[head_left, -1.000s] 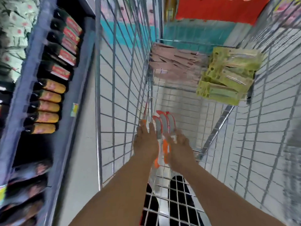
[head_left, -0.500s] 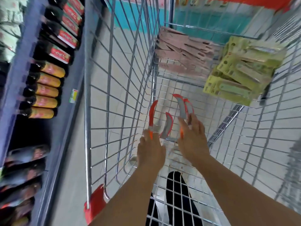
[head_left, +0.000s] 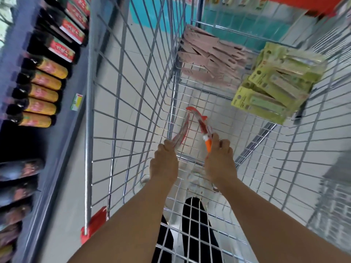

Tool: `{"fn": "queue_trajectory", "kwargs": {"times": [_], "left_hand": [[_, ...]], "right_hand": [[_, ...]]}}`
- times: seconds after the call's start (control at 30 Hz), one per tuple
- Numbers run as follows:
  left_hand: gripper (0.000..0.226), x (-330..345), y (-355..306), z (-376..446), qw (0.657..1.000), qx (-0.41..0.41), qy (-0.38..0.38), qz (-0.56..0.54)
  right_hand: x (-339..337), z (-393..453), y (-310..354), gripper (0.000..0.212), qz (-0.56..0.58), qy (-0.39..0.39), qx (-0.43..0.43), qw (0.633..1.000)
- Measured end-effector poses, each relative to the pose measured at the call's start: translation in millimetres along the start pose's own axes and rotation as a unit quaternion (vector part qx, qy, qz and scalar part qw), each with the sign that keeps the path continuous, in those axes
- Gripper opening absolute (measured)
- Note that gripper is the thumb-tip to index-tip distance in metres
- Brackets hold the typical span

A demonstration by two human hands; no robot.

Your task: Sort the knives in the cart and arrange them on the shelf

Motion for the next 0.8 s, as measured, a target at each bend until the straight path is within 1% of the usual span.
{"fn": "queue_trajectory", "kwargs": {"times": [0.07,0.13,0.23,0.3,0.33,0.4,0.47,0.53,0.57,0.63,0.67,0.73,0.8], "left_hand": [[0.062,-5.2,-3.9,-0.3,1.000,0.011,0.005,-0.014],[0.056,-14.3,-6.7,-3.0,0.999,-0.002,0.003,-0.046],[0.054,-39.1,-13.0,-10.7,0.996,-0.014,-0.015,-0.090],[0.054,-63.9,-19.6,-18.1,0.993,0.005,-0.037,-0.113],[0.052,-79.7,-22.7,-23.2,0.986,0.011,-0.052,-0.155],[0.049,-114.6,-29.2,-36.1,0.970,0.027,-0.078,-0.228],[0.051,-149.9,-33.4,-52.8,0.966,0.049,-0.105,-0.231],[0.049,-180.9,-33.4,-68.1,0.959,0.046,-0.120,-0.253],[0.047,-197.7,-32.2,-78.3,0.950,0.025,-0.125,-0.284],[0.045,-231.0,-27.1,-99.8,0.939,0.015,-0.162,-0.302],[0.047,-250.5,-20.5,-111.9,0.919,0.003,-0.194,-0.343],[0.056,-286.5,-8.0,-135.4,0.907,0.019,-0.251,-0.339],[0.057,-315.4,10.7,-153.3,0.887,0.032,-0.298,-0.352]], "right_hand": [[-4.2,2.8,0.9,0.070,-0.010,-0.003,-0.007,1.000],[-10.0,4.6,5.6,0.067,-0.003,0.001,-0.005,1.000],[-24.3,0.9,15.5,0.061,0.079,0.014,0.016,0.997],[-40.5,-5.7,22.9,0.060,0.154,0.019,0.027,0.988],[-51.3,-10.8,27.8,0.059,0.183,0.015,0.019,0.983],[-79.6,-22.5,39.4,0.059,0.221,-0.006,-0.011,0.975],[-112.8,-35.0,52.5,0.057,0.246,-0.036,-0.046,0.967],[-147.8,-46.8,68.3,0.047,0.272,-0.075,-0.087,0.956],[-164.0,-52.0,77.0,0.045,0.280,-0.088,-0.104,0.950],[-195.1,-64.4,98.8,0.049,0.279,-0.094,-0.135,0.946],[-210.6,-72.1,111.3,0.051,0.277,-0.098,-0.149,0.944],[-241.4,-91.0,139.6,0.055,0.288,-0.116,-0.183,0.933],[-266.4,-110.9,172.5,0.060,0.303,-0.135,-0.226,0.916]]}}
Point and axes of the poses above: each hand's wrist, its own z-axis towards the middle knuckle, its own x-axis out of the palm, y = z × x, the point moved 5 cm from there along z, towards the middle knuckle, and after that the axes turned 2 degrees about -y, right-handed, at the moved point
